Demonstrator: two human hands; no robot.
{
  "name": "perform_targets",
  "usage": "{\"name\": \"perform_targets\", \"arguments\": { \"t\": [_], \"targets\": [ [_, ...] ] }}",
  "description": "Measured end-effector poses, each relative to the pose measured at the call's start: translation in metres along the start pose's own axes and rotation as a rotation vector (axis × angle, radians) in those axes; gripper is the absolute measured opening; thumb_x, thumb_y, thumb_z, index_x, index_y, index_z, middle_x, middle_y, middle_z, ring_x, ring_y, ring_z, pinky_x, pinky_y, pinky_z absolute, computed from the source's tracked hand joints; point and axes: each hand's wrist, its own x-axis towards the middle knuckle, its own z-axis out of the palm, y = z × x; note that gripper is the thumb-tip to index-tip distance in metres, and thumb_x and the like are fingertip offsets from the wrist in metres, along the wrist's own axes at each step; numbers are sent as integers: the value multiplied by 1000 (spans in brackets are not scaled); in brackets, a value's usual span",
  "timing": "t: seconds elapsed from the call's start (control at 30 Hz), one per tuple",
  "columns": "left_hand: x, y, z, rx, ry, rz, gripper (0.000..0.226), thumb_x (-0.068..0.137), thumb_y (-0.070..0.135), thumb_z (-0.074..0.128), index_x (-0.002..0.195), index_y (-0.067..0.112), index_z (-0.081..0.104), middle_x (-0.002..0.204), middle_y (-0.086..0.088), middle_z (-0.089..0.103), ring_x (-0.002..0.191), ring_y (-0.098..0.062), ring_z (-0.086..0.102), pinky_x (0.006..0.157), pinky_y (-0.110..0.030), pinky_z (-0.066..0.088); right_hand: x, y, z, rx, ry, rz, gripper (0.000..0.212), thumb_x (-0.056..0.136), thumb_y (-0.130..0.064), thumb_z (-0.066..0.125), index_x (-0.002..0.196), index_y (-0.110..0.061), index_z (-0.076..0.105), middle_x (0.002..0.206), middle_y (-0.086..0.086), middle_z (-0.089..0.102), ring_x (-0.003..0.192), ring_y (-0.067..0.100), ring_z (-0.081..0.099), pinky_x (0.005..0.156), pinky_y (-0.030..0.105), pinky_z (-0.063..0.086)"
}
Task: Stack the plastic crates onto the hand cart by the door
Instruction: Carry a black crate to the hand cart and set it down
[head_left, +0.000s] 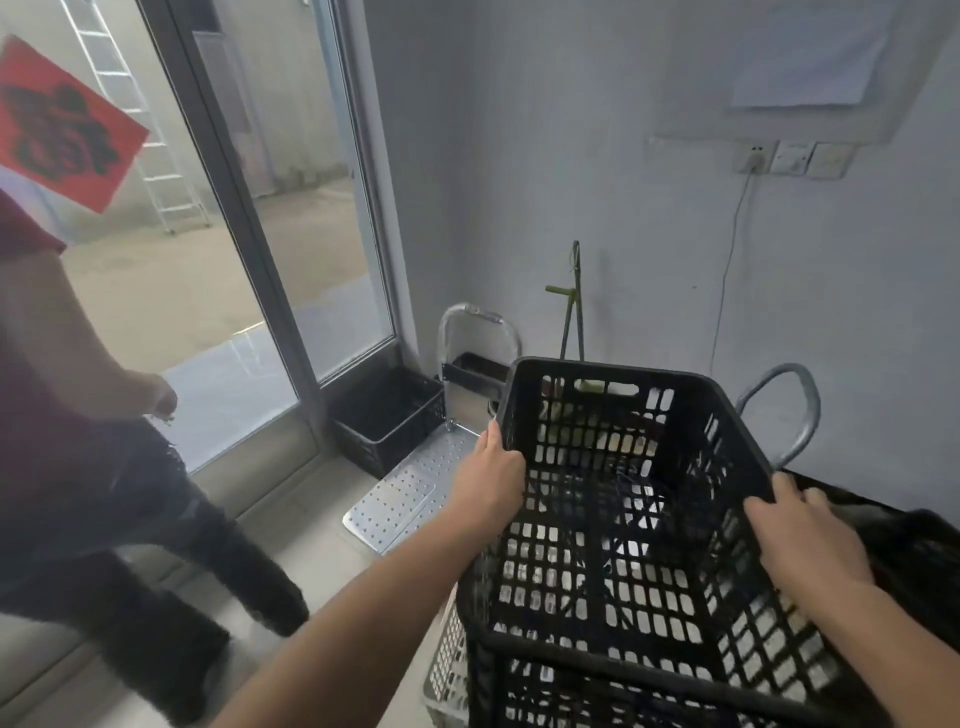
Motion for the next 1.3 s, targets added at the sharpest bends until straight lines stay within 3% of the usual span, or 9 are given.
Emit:
{"name": "perform_targets", "arguments": {
  "t": [0.2, 0.3, 0.53, 0.73, 0.83, 0.93, 1.03, 1.13, 1.3],
  "targets": [
    [44, -57, -16, 76, -10, -11, 21, 90, -1, 48, 100, 1, 66, 149, -25, 32, 116, -36, 57, 92, -44, 50, 40, -51, -2, -22, -20, -9, 25, 92, -19, 61, 115, -30, 59, 153, 10, 32, 133, 32, 40, 92, 39, 55],
    [57, -74, -14, 113, -52, -35, 18, 90, -1, 51, 99, 1, 67, 147, -24, 33, 98, -35, 63, 82, -44, 53, 59, -68, -2, -30, -40, -15, 29, 91, -11, 61, 113, -31, 62, 159, 7, 25, 137, 38, 34, 93, 45, 54],
    [95, -100, -2, 119, -99, -48, 18, 89, -3, 51, 96, 3, 67, 150, -20, 29, 86, -29, 64, 68, -36, 48, 102, -92, 2, -32, -104, -9, 26, 90, -6, 62, 101, -29, 64, 166, 5, 12, 142, 39, 28, 85, 39, 58],
    [143, -104, -13, 172, -98, -57, 17, 85, -1, 52, 97, 1, 65, 143, -19, 40, 94, -36, 64, 80, -44, 54, 147, -92, -3, -1, -71, -31, 26, 90, -2, 60, 98, -26, 64, 165, 3, 16, 144, 31, 29, 88, 42, 55],
    [163, -106, -23, 195, -107, -41, 20, 88, 6, 52, 102, 0, 65, 146, -20, 39, 98, -38, 65, 84, -45, 53, 170, -90, -13, -14, -16, -102, 30, 93, 0, 53, 111, -21, 66, 153, 1, 39, 134, 23, 44, 90, 38, 54],
    [178, -108, -32, 206, -78, -37, 18, 86, 6, 53, 99, 0, 64, 133, -17, 48, 95, -37, 64, 80, -46, 53, 188, -91, -25, -55, -25, -126, 28, 93, 2, 52, 109, -18, 65, 134, 1, 52, 118, 23, 56, 79, 36, 50],
    [192, -112, -41, 194, -52, -34, 14, 84, 7, 53, 92, 2, 63, 119, -12, 51, 91, -36, 63, 76, -45, 52, 203, -94, -30, -31, -50, -121, 24, 91, 4, 54, 89, -19, 52, 118, 3, 51, 104, 25, 60, 65, 38, 43],
    [207, -118, -47, 188, -67, -27, 6, 84, 10, 54, 83, 7, 59, 117, -11, 53, 92, -36, 63, 78, -45, 53, 217, -101, -29, -13, -50, -105, 24, 88, 4, 56, 93, -19, 55, 121, 6, 51, 92, 26, 62, 60, 37, 43],
    [233, -139, -47, 183, -98, -34, 16, 85, 7, 53, 94, 3, 65, 116, -11, 53, 95, -35, 63, 81, -44, 53, 241, -123, -33, -53, -73, -87, 22, 86, 3, 59, 91, -18, 54, 115, 8, 54, 76, 24, 60, 57, 35, 43]
  ]
}}
